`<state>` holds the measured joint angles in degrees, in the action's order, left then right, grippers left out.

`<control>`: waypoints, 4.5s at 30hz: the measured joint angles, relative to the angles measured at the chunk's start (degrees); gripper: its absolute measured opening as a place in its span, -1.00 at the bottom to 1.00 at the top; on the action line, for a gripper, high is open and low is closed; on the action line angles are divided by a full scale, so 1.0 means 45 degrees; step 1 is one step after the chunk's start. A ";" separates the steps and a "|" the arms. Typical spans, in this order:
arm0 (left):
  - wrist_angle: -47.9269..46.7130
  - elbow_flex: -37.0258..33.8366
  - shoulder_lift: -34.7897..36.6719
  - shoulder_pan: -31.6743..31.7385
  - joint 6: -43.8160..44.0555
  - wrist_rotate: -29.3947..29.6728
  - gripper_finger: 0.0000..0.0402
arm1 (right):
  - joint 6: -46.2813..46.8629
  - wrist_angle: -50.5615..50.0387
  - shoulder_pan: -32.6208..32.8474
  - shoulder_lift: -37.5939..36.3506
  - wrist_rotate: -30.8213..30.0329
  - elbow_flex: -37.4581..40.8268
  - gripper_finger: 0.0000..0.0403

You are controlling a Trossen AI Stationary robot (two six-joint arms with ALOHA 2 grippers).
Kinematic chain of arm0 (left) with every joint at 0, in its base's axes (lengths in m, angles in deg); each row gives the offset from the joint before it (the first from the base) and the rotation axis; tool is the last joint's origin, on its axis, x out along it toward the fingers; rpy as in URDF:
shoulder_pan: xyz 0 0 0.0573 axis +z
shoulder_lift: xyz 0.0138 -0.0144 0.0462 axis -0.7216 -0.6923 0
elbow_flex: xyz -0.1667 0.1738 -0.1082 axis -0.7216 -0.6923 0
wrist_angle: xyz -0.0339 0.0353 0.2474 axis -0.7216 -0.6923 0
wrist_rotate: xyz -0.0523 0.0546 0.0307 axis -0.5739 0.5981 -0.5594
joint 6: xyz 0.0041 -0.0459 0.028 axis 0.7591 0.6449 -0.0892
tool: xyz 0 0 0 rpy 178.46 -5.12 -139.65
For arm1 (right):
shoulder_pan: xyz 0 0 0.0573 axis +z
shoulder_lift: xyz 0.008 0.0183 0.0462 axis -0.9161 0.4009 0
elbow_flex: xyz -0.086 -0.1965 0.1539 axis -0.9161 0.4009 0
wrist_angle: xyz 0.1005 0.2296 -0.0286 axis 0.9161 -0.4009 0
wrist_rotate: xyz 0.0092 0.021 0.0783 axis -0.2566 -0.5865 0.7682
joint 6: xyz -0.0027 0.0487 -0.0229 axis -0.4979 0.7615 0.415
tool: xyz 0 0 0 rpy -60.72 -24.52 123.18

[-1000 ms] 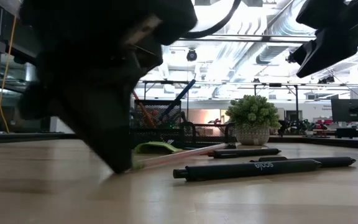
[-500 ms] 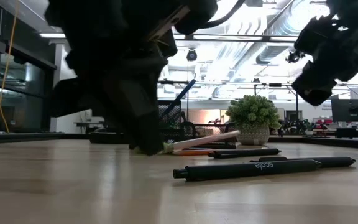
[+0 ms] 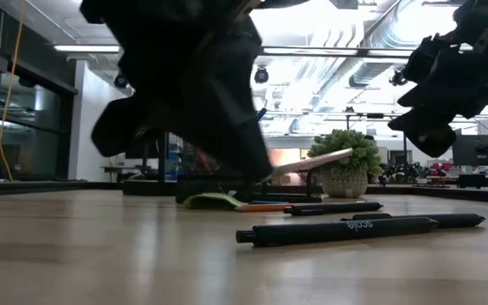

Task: Pick and place office supplies into organizer
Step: Put the pink pencil into the top left side of the desk organizer

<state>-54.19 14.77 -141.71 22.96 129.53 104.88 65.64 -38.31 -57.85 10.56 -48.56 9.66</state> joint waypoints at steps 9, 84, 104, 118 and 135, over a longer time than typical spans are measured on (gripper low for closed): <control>0.0827 0.0010 0.0019 0.0000 -0.0371 0.0975 -1.00 | 0.1680 -0.0213 -0.0005 0.0000 -0.0164 0.0000 0.13; -0.1161 0.1015 0.1370 -0.0172 -0.2732 0.1196 -0.59 | -0.1325 0.5575 -0.3563 0.8694 0.4707 -0.7381 -1.00; -0.6029 0.1001 0.3213 -0.1671 -0.0931 0.2382 -0.84 | -0.8576 -0.1456 -0.5057 1.2489 0.3028 -1.4820 -1.00; -0.8215 0.0996 0.4188 -0.2351 0.0245 0.2240 -0.88 | -0.9538 -0.1233 -0.4803 1.3996 0.2454 -1.5091 -1.00; -0.8558 0.0998 0.4532 -0.2341 0.0360 0.2425 -0.87 | -1.0504 -0.0614 -0.4516 1.5436 0.1920 -1.5086 -1.00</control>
<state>-92.70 19.26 -121.31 12.43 131.15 115.79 18.37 -41.07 -78.18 80.02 -39.92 -58.23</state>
